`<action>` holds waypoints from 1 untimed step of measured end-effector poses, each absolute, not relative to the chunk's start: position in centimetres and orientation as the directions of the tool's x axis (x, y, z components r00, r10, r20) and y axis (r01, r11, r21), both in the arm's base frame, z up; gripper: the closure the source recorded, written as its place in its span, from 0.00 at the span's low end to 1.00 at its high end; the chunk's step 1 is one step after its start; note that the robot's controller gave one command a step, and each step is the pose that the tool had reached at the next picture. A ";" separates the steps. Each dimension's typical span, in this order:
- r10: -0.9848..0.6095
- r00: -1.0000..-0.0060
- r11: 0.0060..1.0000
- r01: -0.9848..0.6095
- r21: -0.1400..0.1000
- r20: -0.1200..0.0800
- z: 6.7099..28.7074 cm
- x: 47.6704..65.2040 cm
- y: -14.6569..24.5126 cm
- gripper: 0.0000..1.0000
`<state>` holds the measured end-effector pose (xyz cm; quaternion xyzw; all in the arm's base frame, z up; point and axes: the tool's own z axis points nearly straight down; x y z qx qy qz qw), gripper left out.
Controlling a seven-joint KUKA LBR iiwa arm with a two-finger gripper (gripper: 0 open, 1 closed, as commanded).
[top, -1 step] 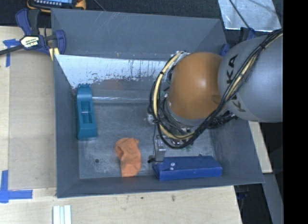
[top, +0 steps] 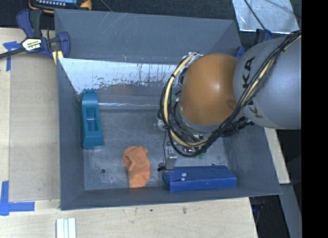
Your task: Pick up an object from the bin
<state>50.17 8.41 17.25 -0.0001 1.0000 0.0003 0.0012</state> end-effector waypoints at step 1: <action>-0.084 -0.996 0.996 -0.084 0.000 -0.007 13.2 50.7 12.4 0.00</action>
Offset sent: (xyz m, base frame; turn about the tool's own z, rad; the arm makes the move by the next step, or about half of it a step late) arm 0.0214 0.0442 -0.0730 -0.2244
